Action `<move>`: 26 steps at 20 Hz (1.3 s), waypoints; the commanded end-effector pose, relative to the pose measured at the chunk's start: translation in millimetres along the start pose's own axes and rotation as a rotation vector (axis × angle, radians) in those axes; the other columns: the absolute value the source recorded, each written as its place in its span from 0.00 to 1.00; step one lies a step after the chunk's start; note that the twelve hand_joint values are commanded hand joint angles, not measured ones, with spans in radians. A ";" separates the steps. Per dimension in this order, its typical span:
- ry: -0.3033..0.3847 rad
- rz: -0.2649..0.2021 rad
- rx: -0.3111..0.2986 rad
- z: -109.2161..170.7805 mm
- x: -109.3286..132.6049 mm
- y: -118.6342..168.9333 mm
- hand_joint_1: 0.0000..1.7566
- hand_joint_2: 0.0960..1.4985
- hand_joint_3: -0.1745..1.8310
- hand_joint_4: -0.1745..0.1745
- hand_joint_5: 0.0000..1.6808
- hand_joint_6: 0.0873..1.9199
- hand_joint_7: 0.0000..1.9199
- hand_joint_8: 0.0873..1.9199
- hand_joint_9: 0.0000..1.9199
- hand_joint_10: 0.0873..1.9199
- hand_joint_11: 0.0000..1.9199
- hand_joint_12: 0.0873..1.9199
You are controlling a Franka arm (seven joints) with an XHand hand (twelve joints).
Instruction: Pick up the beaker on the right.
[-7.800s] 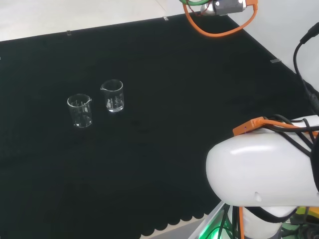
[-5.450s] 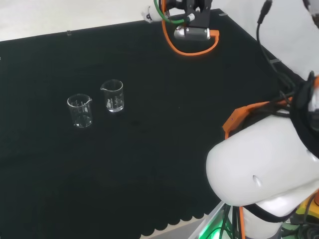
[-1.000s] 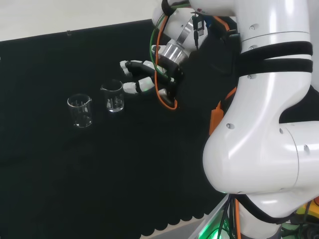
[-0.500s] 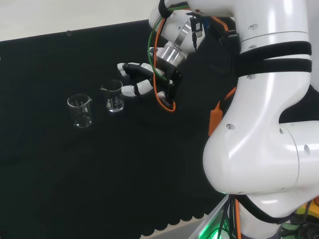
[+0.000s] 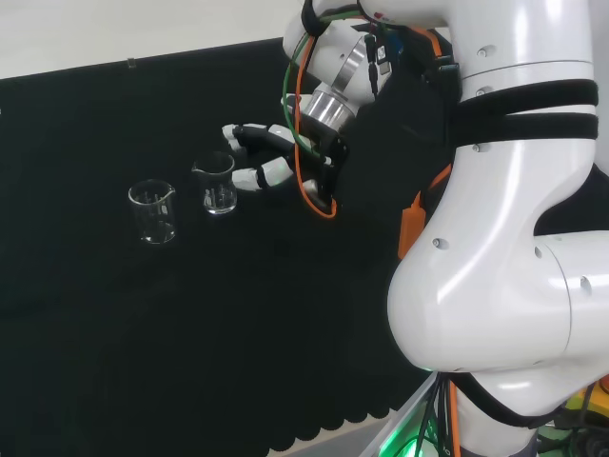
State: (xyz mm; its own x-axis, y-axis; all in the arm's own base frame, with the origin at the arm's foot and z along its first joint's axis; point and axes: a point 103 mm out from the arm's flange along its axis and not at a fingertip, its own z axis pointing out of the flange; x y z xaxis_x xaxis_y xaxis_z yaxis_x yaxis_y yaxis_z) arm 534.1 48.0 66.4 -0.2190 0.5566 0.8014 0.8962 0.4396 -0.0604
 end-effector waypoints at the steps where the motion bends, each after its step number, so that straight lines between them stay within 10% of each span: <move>1: 0.001 -0.001 -0.010 7.9 0.0 0.3 0.53 0.23 0.46 0.32 0.15 0.00 0.09 0.29 0.11 0.32 0.00 0.54; 26: 0.044 0.007 -0.039 34.4 3.4 19.1 0.52 0.24 0.44 0.32 0.15 0.00 0.09 0.29 0.11 0.32 0.00 0.54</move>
State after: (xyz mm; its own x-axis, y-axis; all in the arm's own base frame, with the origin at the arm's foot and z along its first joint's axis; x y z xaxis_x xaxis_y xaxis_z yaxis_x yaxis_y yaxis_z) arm 537.0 79.9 48.4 -0.2003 0.5291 0.8246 0.9108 0.4106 -0.0423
